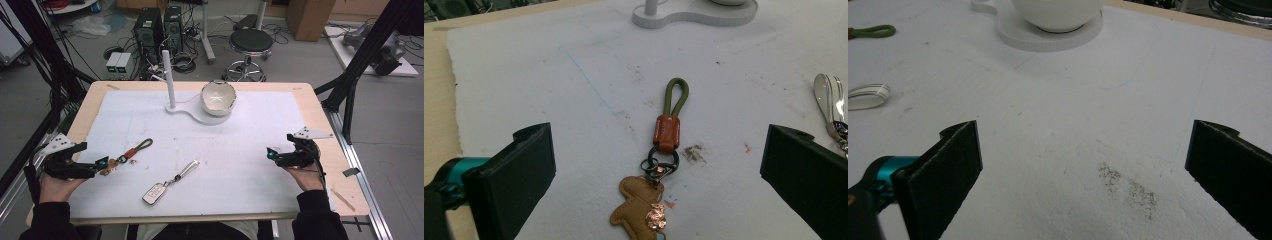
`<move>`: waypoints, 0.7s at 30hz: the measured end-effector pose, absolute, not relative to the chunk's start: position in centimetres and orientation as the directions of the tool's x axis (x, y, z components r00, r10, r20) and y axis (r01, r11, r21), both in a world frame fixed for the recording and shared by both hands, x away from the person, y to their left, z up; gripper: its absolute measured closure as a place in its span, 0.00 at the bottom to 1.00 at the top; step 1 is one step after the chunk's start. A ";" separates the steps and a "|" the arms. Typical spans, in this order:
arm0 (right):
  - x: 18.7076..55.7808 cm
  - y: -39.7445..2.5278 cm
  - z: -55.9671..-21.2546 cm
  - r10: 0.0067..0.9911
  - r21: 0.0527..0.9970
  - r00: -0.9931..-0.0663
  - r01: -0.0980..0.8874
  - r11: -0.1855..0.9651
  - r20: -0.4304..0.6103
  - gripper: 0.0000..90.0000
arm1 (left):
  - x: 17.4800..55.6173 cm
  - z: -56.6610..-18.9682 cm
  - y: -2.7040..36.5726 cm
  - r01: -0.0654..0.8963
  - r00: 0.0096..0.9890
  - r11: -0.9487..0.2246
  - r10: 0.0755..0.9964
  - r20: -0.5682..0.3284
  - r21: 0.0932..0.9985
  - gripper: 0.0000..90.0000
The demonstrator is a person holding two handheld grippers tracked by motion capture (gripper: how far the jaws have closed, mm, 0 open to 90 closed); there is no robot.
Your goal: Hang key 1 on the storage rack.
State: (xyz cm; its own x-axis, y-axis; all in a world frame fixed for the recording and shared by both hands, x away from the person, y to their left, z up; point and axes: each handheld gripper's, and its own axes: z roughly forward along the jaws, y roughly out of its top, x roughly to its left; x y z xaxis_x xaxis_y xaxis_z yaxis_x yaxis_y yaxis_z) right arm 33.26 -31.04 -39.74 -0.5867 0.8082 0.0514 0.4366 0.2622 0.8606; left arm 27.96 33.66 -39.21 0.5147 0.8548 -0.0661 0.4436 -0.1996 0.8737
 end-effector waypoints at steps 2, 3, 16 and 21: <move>33.1 -31.1 -39.6 0.810 0.866 -0.583 0.434 0.248 0.060 0.01 | 27.9 -39.2 33.7 0.440 0.511 -0.196 0.857 -0.065 0.877 0.02; 33.0 -31.1 -39.5 0.809 0.869 -0.584 0.431 0.243 0.064 0.01 | 27.9 -39.2 33.7 0.438 0.511 -0.197 0.858 -0.062 0.877 0.02; 32.7 -30.8 -39.7 0.819 0.868 -0.571 0.430 0.249 0.048 0.01 | 28.4 -39.4 33.5 0.450 0.528 -0.225 0.847 -0.054 0.864 0.02; 32.7 -30.4 -39.9 0.814 0.861 -0.579 0.435 0.264 0.043 0.01 | 28.7 -39.5 33.3 0.459 0.532 -0.236 0.845 -0.051 0.857 0.02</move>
